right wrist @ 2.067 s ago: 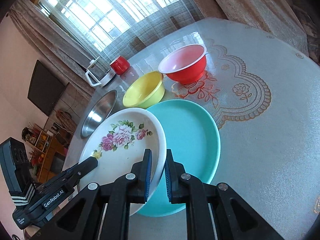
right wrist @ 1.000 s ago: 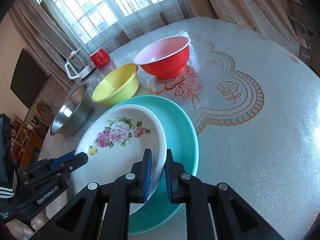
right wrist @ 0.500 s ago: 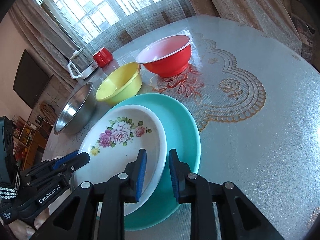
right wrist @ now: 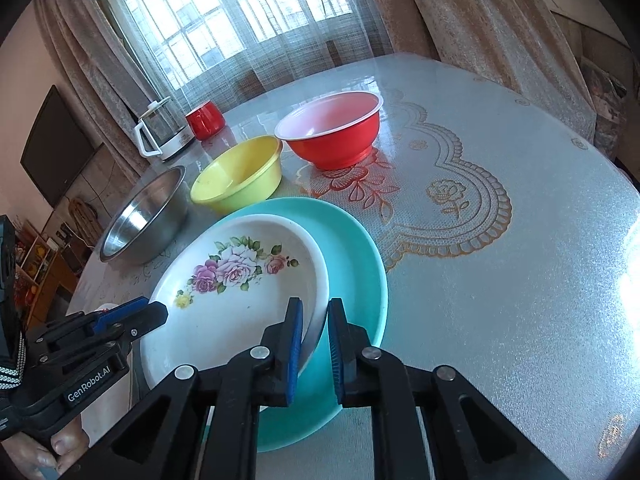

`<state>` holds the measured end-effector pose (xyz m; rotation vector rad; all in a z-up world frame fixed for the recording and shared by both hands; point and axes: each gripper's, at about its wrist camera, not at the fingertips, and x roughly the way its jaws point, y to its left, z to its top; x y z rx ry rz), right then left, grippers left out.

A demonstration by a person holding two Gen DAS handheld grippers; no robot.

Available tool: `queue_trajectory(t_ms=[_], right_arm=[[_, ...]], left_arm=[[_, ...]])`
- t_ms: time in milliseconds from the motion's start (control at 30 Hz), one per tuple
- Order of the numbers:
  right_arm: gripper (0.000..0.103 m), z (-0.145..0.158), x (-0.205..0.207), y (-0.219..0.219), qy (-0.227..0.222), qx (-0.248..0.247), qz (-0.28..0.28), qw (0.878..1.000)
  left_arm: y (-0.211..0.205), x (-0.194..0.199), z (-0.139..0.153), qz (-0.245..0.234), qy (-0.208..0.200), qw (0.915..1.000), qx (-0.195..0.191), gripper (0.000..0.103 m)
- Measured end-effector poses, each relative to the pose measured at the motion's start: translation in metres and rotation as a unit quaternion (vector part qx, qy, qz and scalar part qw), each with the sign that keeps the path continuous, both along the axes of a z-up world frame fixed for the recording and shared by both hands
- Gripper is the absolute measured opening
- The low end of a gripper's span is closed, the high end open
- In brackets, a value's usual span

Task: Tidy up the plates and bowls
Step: 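Carry the rose-print plate with the right tool and lower it onto the teal plate, then release the rose-print plate and move the right tool to the large white plate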

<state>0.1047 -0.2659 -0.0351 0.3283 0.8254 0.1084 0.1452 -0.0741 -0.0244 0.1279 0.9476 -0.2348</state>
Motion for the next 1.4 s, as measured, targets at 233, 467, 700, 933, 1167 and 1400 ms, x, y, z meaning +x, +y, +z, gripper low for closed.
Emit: queue_trajectory(t_ms=[233,467,700,933,1167,1400], right_arm=[[0.021,-0.004,0.0,-0.001,0.007,0.004,-0.002,1.0],[0.026,-0.004,-0.003,0.001,0.01,-0.009,-0.006,1.0],[0.03,-0.001,-0.007,0.006,0.008,-0.032,-0.008,0.999],[0.032,0.005,-0.013,0.008,0.003,-0.044,-0.018,0.999],[0.037,0.014,-0.024,0.009,-0.005,-0.057,-0.026,0.998],[0.038,0.026,-0.037,0.017,-0.019,-0.03,-0.004,0.999]], left_arm=[[0.011,-0.007,0.005,0.017,-0.007,0.9993,-0.034,0.016],[0.015,-0.021,0.013,0.029,-0.013,0.9982,-0.051,0.016],[0.019,-0.035,0.021,0.03,-0.027,0.9978,-0.053,0.018],[0.029,-0.048,0.028,0.037,-0.04,0.9967,-0.061,0.019],[0.039,-0.056,0.025,0.043,-0.038,0.9962,-0.065,0.019],[0.054,-0.064,0.023,0.054,-0.042,0.9951,-0.071,0.021]])
